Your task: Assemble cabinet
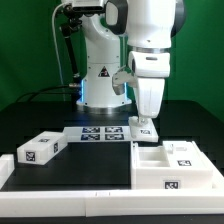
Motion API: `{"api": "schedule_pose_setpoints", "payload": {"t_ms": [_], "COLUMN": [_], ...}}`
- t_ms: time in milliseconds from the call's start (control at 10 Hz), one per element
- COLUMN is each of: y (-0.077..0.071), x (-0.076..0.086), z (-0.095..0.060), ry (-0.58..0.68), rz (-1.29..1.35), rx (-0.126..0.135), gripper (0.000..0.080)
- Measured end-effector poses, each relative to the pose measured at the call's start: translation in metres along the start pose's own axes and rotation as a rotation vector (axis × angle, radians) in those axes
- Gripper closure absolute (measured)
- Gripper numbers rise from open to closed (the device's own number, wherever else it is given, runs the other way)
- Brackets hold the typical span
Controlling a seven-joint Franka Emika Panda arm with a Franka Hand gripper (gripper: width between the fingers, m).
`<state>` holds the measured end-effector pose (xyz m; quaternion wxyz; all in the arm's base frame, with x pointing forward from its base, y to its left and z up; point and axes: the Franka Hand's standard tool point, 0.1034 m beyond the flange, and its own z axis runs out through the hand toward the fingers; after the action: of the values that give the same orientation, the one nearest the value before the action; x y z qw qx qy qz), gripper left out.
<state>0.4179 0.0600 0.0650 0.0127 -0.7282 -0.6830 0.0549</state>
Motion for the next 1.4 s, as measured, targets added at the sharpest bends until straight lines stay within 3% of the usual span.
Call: {"api": "schedule_pose_setpoints", "payload": {"t_ms": [800, 1000, 1100, 1400], "y": [-0.001, 0.002, -0.002, 0.000], "x": [-0.001, 0.012, 0.009, 0.016], "z": [0.003, 0.001, 0.003, 0.002], "ry": [0.005, 0.059, 0.046, 0.064], "rz": [0.015, 0.049, 0.057, 0.089], "rx": [-0.009, -0.135, -0.110, -0.133], "gripper": [0.0731, 0.0731, 0.0731, 0.0731]}}
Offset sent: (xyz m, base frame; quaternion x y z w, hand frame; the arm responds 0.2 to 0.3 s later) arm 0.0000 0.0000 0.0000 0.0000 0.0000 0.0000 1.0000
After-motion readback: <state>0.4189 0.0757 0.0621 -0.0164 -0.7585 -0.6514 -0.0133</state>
